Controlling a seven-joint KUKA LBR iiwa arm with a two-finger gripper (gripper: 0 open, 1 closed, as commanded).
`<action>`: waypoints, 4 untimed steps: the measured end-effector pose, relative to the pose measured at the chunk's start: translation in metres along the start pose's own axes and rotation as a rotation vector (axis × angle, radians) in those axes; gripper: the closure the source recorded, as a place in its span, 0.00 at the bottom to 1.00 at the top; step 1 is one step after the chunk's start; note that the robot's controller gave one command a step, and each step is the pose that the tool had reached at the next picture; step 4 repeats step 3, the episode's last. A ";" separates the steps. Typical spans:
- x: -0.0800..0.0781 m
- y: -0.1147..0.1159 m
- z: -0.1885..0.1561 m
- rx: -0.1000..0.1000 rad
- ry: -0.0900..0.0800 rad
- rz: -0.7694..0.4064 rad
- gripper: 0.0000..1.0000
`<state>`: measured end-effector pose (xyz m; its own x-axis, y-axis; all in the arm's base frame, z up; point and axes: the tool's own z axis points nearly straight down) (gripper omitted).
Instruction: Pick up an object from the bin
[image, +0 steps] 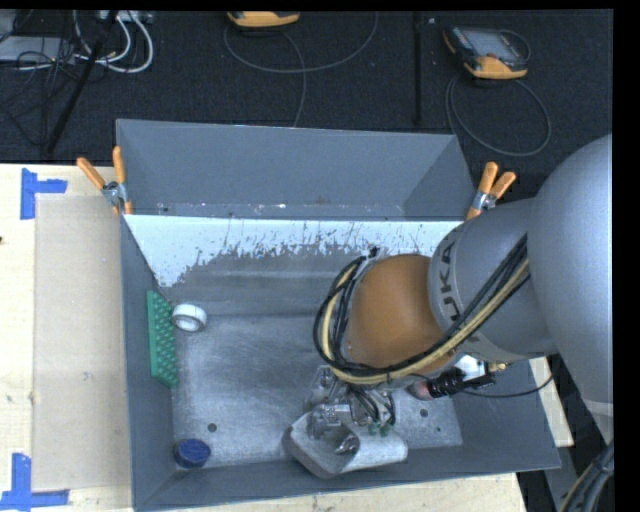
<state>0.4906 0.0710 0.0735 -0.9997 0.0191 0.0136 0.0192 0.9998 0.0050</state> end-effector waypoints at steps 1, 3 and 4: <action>-0.002 -0.005 -0.085 0.004 -0.023 -0.010 1.00; 0.004 -0.034 -0.175 0.005 -0.023 -0.019 1.00; 0.004 -0.034 -0.175 0.005 -0.023 -0.019 1.00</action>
Offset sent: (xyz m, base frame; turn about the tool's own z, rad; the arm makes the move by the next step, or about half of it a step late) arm 0.0003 -0.0065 0.0815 -0.0114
